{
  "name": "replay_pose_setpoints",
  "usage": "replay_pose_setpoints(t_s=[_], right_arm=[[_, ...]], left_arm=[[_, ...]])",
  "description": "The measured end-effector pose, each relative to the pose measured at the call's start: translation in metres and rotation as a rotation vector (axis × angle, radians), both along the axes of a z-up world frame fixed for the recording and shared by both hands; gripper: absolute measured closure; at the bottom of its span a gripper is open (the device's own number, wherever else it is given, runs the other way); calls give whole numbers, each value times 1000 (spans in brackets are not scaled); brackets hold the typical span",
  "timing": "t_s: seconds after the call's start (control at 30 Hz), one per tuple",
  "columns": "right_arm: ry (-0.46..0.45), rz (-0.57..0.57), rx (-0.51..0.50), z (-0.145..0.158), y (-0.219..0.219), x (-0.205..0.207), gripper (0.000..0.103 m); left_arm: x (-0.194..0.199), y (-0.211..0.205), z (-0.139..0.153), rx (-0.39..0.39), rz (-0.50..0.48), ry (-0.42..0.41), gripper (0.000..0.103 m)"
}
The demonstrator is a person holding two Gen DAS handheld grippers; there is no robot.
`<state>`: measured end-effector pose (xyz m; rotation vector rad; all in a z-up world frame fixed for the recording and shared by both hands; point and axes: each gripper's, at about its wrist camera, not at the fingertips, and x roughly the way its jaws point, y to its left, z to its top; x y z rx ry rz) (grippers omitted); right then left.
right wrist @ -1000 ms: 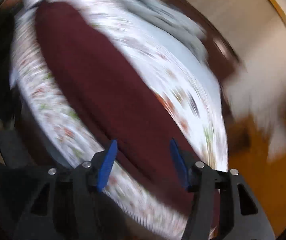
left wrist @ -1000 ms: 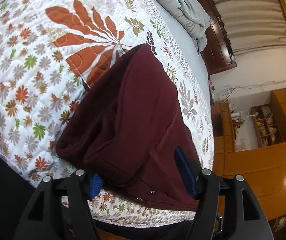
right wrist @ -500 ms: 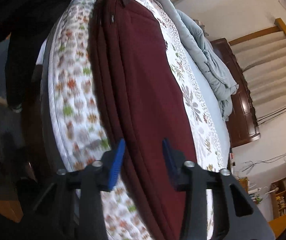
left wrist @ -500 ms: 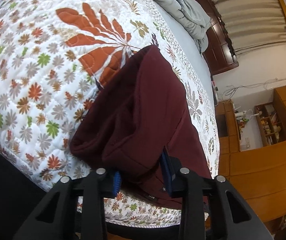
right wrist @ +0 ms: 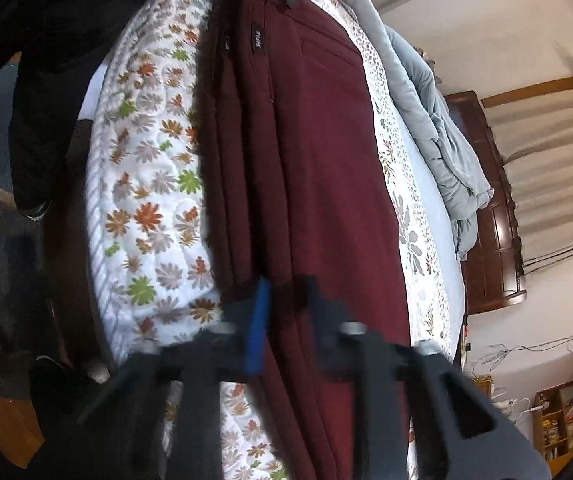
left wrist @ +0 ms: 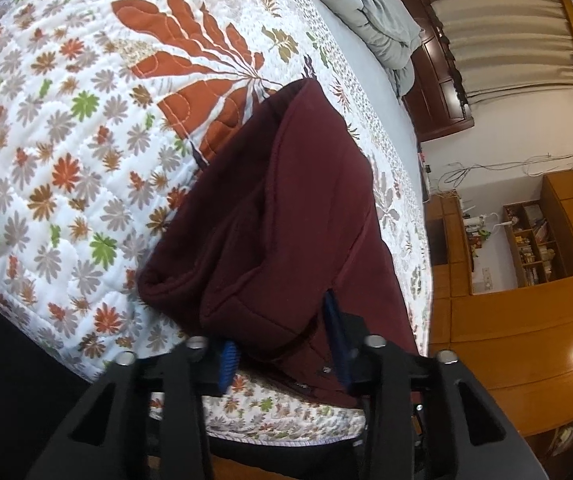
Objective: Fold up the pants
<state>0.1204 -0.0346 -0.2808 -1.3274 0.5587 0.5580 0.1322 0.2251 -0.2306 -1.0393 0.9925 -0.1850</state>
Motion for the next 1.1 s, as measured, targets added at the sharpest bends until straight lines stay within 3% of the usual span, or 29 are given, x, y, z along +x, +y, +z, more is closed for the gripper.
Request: replay_pose_setpoints(t_s=[0.07,0.2,0.43,0.47,0.53,0.6,0.63,0.73,0.8,0.87,0.9,1.0,1.1], right_arm=[[2,-2,26,9,1,-2,97],[7,-3,66,28,-4,-11,97],[36,-23,48,-2,2,-8,90],[28,-18,56,3,1,-10,88],[0,-7,103,29,-9,-20,70],[-63,-36,131,56,-32,-27,70],[-87,-78,138,70,-52,-28,66],[-128,-225,68,82,-121,-25,64],[-87,-307,7,73,-164,-21,65],[-54,-354,-43,64,-203,-18,65],[-36,-370,-45,63,-212,-15,71],[8,-388,-30,60,-228,-8,71],[38,-379,-27,58,-232,0,71]], left_arm=[[-2,2,2,-14,7,-5,85],[-8,6,7,-34,10,11,86],[5,1,-8,47,3,77,81],[5,1,-6,48,-4,84,79],[2,0,4,59,-24,88,74],[-6,0,23,158,-7,105,48],[-16,-1,40,265,33,78,33],[-35,-13,80,459,87,-23,32],[-37,-31,98,508,77,-93,32],[-22,-59,105,487,-23,-151,26],[-14,-70,105,481,-61,-162,26],[18,-105,91,446,-173,-147,26],[48,-125,73,411,-226,-93,26]])
